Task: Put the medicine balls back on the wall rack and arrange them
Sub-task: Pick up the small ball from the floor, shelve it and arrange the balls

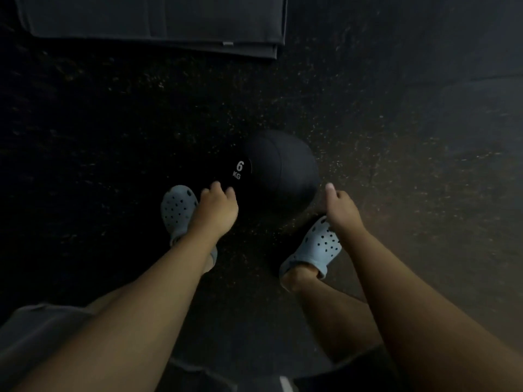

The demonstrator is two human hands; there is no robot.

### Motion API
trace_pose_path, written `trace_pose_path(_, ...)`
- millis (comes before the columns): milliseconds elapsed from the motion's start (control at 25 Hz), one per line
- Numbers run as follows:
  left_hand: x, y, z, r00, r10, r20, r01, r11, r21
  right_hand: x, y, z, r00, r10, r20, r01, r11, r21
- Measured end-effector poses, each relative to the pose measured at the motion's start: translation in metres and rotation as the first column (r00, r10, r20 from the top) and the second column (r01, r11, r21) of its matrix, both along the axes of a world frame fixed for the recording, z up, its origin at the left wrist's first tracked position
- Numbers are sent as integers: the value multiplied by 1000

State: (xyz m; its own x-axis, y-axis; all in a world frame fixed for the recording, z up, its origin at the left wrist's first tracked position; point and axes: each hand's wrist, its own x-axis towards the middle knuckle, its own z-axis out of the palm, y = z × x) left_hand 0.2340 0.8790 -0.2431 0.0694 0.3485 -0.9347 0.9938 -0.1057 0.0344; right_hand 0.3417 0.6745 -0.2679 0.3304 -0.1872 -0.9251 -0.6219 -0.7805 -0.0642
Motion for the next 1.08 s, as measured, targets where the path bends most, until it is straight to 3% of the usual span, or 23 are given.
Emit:
trace_pose_path(80,19,-1,-42,955,290,61,-294,953,69,4,3,-45,987,-162,-16,162,986,42)
trace_pose_path(160,36,2,-76,876,458,149,-466,884,24,9,11,-78,955,-292,-44,295,949,106)
trace_pose_path(240,44,9,-97,823,546,156,-543,837,-65,12,19,-101,893,-438,-104,449,877,169)
trace_pose_path(360,48,23,-113,732,681,1,-655,704,-275,14,24,-121,779,-600,-181,626,755,195)
trace_pose_path(560,46,28,-75,659,752,-11,-699,607,-379,15,29,-67,805,-576,-138,591,761,268)
trace_pose_path(680,42,36,0,600,797,69,-718,575,-392,23,40,15,837,-536,-106,538,776,327)
trace_pose_path(840,43,59,150,500,841,205,-736,538,-410,46,76,166,881,-473,-19,435,793,427)
trace_pose_path(1080,34,130,422,218,844,491,-720,478,-502,73,187,423,935,-326,136,159,731,664)
